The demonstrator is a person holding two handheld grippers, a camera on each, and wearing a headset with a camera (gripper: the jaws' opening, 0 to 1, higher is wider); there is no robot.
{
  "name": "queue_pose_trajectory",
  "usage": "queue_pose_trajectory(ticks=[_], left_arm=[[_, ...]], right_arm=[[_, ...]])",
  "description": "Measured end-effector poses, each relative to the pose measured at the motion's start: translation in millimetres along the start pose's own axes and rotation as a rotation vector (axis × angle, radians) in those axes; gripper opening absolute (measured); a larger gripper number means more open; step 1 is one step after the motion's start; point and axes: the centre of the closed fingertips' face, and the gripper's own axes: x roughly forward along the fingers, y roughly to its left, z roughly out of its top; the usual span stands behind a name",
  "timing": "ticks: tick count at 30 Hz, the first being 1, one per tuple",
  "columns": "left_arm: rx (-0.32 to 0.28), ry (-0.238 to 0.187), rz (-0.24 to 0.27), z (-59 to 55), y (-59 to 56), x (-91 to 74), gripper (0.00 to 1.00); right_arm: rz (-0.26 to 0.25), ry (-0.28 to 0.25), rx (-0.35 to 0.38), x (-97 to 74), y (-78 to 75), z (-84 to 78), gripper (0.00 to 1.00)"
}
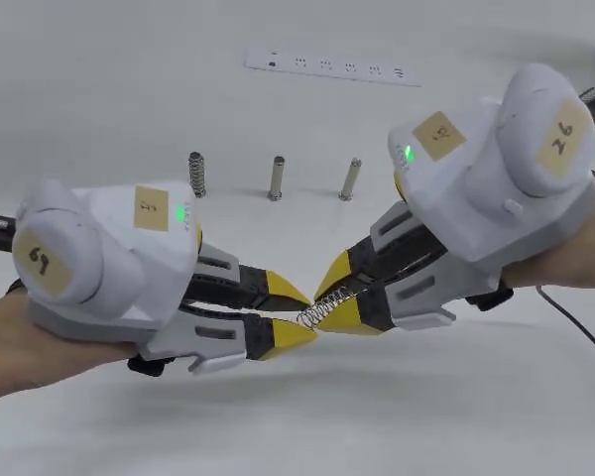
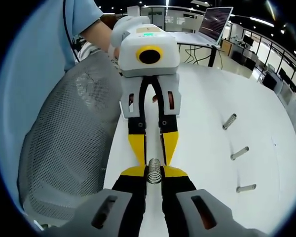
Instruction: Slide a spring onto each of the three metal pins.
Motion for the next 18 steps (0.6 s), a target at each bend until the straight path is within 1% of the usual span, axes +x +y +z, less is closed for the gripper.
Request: queue_pose_trajectory(ticks=[1, 2, 3, 4, 6, 7, 10, 11, 12, 13, 14, 15, 18], left_arm=[[-0.005, 0.011, 0.016, -3.0, 2.3, -0.7, 0.17], [-0.001, 0.009, 0.031, -4.0, 4.5, -1.2, 0.20], [-0.006, 0.001, 0.049, -4.7, 7.1, -2.7, 0.23], [-0.022, 0.000, 0.054, -5.8, 7.8, -3.8, 0.25], [-0.041, -0.003, 0.080, -8.2, 11.7, -7.2, 0.30], [-0.061, 0.000, 0.095, -10.0, 14.0, -8.9, 0.34], [-0.125, -0.011, 0.159, -14.7, 24.7, -16.7, 0.46], [-0.117, -0.008, 0.168, -16.4, 26.6, -19.2, 0.48], [-0.129, 0.001, 0.192, -19.9, 30.4, -23.3, 0.51], [-0.142, -0.001, 0.204, -20.7, 32.3, -25.7, 0.53], [-0.161, -0.009, 0.220, -21.2, 34.8, -28.6, 0.56], [-0.168, -0.023, 0.237, -20.8, 37.8, -32.3, 0.58], [-0.185, -0.021, 0.269, -24.3, 43.0, -40.2, 0.63]], right_arm=[[-0.001, 0.001, 0.002, 0.1, -0.6, -0.8, 0.08], [-0.002, 0.004, 0.003, 0.1, -1.0, -1.8, 0.08], [-0.002, 0.006, 0.003, 0.2, -0.9, -2.4, 0.08], [-0.001, 0.009, 0.002, 0.2, -0.5, -3.0, 0.08], [0.001, 0.012, 0.000, 0.7, 0.0, -4.2, 0.08], [0.004, 0.015, -0.001, 1.6, 0.4, -5.4, 0.08], [0.012, 0.021, -0.001, 1.7, 1.6, -6.7, 0.08], [0.013, 0.026, -0.002, 1.7, 2.0, -7.6, 0.08], [0.011, 0.026, -0.005, 1.7, 1.6, -7.8, 0.08], [0.013, 0.030, -0.002, 1.7, 2.0, -8.6, 0.08], [0.013, 0.030, -0.002, 1.7, 1.9, -8.9, 0.08], [0.014, 0.031, -0.001, 1.7, 2.1, -9.1, 0.08], [0.017, 0.034, -0.002, 1.7, 2.8, -9.6, 0.08]])
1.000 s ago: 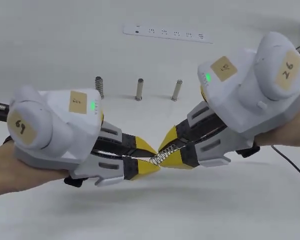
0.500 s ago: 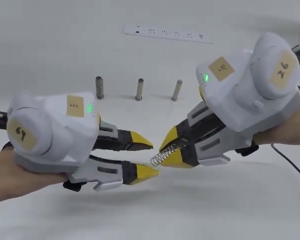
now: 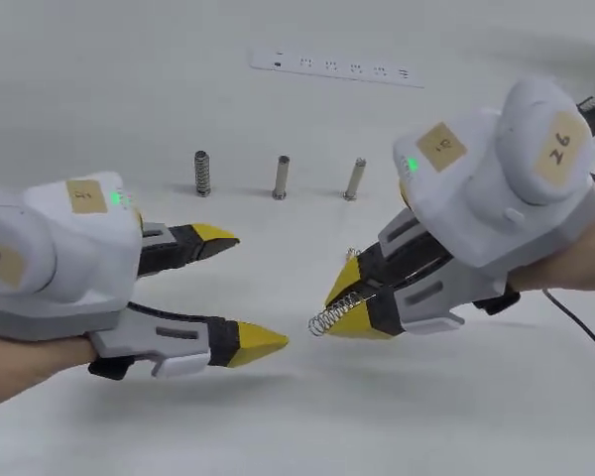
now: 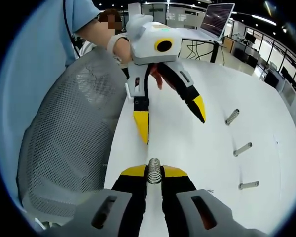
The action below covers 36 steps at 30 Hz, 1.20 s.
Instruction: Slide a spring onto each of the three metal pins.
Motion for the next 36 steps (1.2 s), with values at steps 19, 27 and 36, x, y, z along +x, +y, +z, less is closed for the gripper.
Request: queue_pose_trajectory(ticks=[19, 27, 36], left_arm=[[-0.063, -0.032, 0.143, -2.4, 27.4, -21.8, 0.90], [-0.074, -0.026, 0.166, -7.8, 34.0, -27.9, 0.98], [-0.090, -0.018, 0.184, -13.0, 38.1, -33.8, 0.98]], right_arm=[[0.015, 0.026, -0.023, -2.3, -5.1, -0.1, 0.08], [0.016, 0.061, -0.048, -5.8, -20.3, -1.3, 0.08], [0.012, 0.098, -0.091, -11.9, -49.4, -0.2, 0.08]])
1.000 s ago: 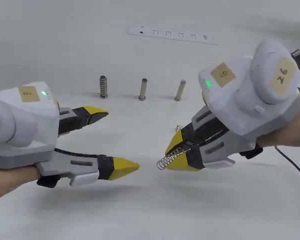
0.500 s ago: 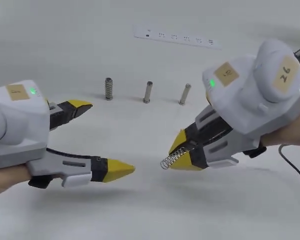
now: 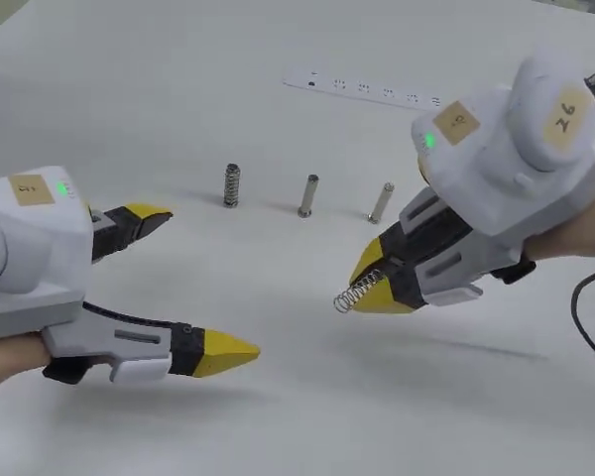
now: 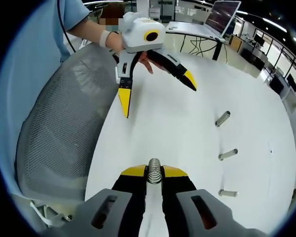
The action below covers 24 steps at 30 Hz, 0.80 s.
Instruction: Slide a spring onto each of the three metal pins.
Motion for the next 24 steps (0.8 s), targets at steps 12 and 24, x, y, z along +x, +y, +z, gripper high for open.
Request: queue_pose_trajectory(ticks=[12, 24], left_arm=[[0.009, 0.009, 0.002, -4.3, 2.3, -0.6, 0.98], [0.010, 0.001, -0.007, -4.4, 0.6, -1.1, 0.97]], right_arm=[[-0.029, 0.084, -0.076, -20.2, -60.1, 3.0, 0.08], [-0.047, 0.148, -0.132, -24.1, -111.6, 13.1, 0.08]])
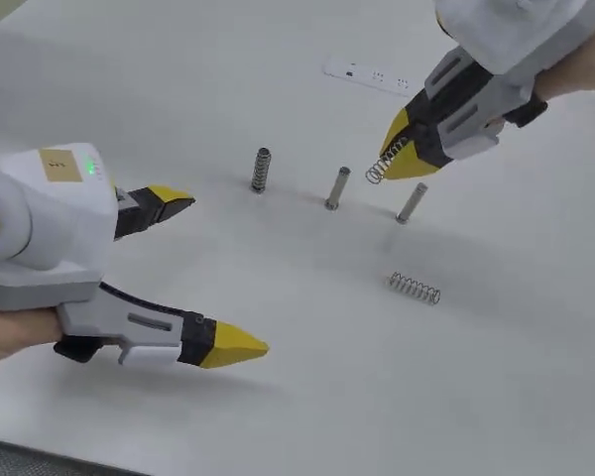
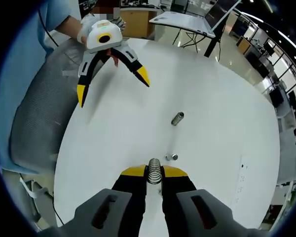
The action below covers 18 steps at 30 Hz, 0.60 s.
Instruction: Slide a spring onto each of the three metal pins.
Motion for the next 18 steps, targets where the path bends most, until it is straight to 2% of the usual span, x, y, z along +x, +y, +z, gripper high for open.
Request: queue_pose_trajectory(ticks=[11, 14, 18], left_arm=[[0.001, 0.006, 0.002, -0.4, 1.6, -3.1, 0.97], [-0.003, 0.008, 0.001, -1.0, 2.4, -3.6, 0.96], [-0.002, 0.010, 0.003, -2.2, 3.9, -3.6, 0.96]], right_arm=[[0.025, 0.047, -0.041, 4.4, -13.5, 6.2, 0.08], [0.034, 0.062, -0.054, 9.7, -20.5, 6.6, 0.08], [0.049, 0.074, -0.058, 16.0, -22.3, 4.5, 0.08]])
